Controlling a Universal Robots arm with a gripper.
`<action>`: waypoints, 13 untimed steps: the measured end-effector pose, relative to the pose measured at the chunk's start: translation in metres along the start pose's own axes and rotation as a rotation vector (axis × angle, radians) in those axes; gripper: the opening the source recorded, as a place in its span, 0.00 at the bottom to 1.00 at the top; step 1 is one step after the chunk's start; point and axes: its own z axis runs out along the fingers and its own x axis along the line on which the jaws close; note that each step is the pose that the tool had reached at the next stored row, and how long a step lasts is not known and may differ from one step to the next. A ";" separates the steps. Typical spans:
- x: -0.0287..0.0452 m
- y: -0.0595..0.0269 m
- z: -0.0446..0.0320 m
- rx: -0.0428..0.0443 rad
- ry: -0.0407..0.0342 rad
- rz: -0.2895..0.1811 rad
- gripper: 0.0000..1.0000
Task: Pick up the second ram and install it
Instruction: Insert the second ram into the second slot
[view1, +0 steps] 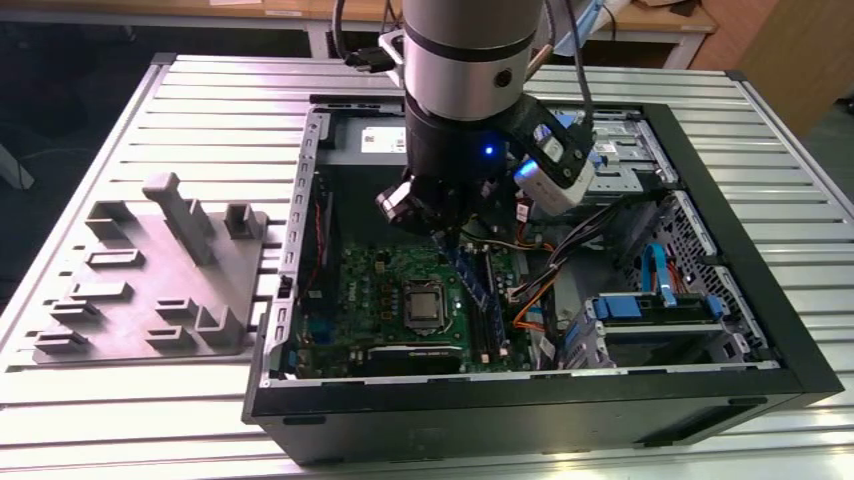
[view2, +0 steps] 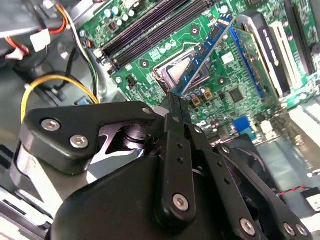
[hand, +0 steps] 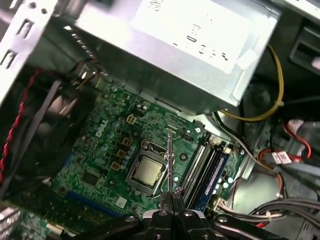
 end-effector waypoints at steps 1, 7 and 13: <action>0.0000 0.0000 0.0007 0.0011 -0.0007 0.020 0.08; 0.0003 -0.0002 0.0047 0.0072 -0.0046 0.128 0.08; 0.0005 -0.0003 0.0086 0.0133 -0.0085 0.237 0.08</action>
